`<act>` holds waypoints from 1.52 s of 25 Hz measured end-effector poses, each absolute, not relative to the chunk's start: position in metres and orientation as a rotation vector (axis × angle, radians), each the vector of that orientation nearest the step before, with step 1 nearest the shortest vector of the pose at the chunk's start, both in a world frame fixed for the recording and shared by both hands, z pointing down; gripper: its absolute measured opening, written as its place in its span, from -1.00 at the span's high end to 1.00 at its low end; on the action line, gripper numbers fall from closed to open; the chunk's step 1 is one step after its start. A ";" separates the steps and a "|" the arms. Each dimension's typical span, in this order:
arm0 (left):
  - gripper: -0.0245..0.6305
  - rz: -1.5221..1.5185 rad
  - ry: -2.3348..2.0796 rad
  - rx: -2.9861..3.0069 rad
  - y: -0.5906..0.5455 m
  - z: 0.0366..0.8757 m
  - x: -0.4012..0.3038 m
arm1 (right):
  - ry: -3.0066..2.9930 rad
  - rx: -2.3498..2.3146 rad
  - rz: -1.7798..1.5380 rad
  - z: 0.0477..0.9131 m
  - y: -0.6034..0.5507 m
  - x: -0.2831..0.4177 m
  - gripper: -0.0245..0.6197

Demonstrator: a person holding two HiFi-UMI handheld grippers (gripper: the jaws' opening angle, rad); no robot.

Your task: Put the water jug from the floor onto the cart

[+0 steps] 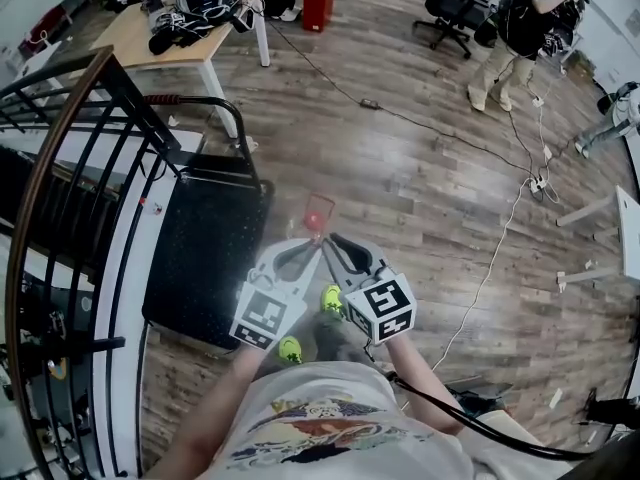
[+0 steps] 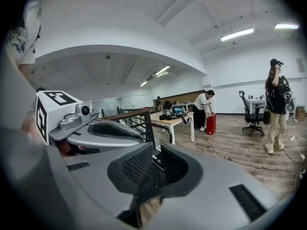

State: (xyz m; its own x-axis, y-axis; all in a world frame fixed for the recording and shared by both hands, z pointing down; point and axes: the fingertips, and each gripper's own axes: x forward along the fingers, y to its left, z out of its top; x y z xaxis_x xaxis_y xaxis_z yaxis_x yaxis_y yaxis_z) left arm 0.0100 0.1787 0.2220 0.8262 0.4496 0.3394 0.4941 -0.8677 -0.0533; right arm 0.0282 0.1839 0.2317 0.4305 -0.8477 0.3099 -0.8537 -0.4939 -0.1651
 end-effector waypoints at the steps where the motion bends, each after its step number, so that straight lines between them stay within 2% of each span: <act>1: 0.88 -0.492 -0.735 -2.869 0.179 0.225 0.021 | -1.579 2.637 0.566 0.235 0.185 0.040 0.82; 6: 0.88 -0.524 -0.687 -2.868 0.182 0.240 0.070 | -1.624 2.603 0.598 0.252 0.189 0.091 0.70; 16: 0.88 -0.633 -0.633 -2.808 0.186 0.277 0.149 | -1.669 2.593 0.649 0.286 0.193 0.167 0.70; 26: 0.88 -0.691 -0.678 -2.795 0.174 0.337 0.196 | -1.636 2.591 0.735 0.348 0.181 0.215 0.70; 38: 0.87 -0.728 -0.696 -2.812 0.139 0.438 0.227 | -1.561 2.590 0.797 0.445 0.153 0.232 0.70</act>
